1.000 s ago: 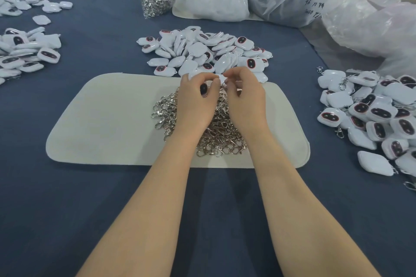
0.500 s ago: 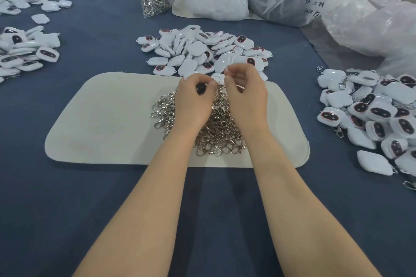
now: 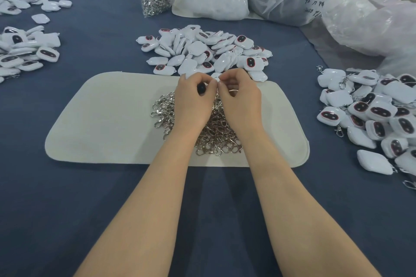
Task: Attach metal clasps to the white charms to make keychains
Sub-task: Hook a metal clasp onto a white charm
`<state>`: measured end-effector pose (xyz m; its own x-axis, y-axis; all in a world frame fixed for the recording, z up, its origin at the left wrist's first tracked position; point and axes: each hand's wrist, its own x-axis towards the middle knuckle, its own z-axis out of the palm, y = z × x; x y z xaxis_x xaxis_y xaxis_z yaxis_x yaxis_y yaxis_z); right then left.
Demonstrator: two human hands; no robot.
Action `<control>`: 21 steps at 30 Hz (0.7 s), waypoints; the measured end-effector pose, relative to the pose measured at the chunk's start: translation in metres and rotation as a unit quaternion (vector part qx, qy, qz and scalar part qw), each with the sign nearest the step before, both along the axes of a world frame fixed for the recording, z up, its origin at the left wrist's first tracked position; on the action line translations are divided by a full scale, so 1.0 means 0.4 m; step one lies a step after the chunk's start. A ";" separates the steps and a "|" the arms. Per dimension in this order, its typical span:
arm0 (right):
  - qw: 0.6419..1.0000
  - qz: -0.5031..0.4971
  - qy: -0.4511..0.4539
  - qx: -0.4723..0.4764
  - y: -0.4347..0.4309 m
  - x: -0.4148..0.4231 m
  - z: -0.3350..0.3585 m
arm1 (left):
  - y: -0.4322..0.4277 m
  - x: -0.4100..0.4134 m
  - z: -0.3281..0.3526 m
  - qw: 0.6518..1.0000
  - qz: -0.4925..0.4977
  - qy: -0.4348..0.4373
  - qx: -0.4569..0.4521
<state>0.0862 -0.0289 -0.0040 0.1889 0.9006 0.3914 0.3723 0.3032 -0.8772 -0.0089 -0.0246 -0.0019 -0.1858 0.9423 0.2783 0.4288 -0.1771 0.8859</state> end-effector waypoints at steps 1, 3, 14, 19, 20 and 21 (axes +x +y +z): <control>1.000 -0.001 -0.001 0.003 0.000 0.000 -0.001 | -0.001 0.000 -0.001 1.000 0.004 0.008 0.002; 1.000 -0.003 -0.002 0.008 -0.001 0.000 -0.003 | -0.004 0.002 -0.001 0.999 0.009 0.032 0.012; 1.000 0.005 -0.007 -0.006 0.007 0.003 -0.013 | -0.005 0.004 -0.008 0.992 0.013 0.115 0.050; 0.999 0.020 -0.033 -0.008 0.004 0.005 -0.017 | -0.007 0.004 -0.011 0.989 0.010 0.143 0.042; 0.999 0.020 -0.032 -0.007 0.004 0.007 -0.017 | -0.008 0.005 -0.012 0.988 0.004 0.146 0.041; 0.999 0.020 -0.029 -0.005 0.003 0.009 -0.017 | -0.009 0.006 -0.012 0.988 -0.003 0.147 0.040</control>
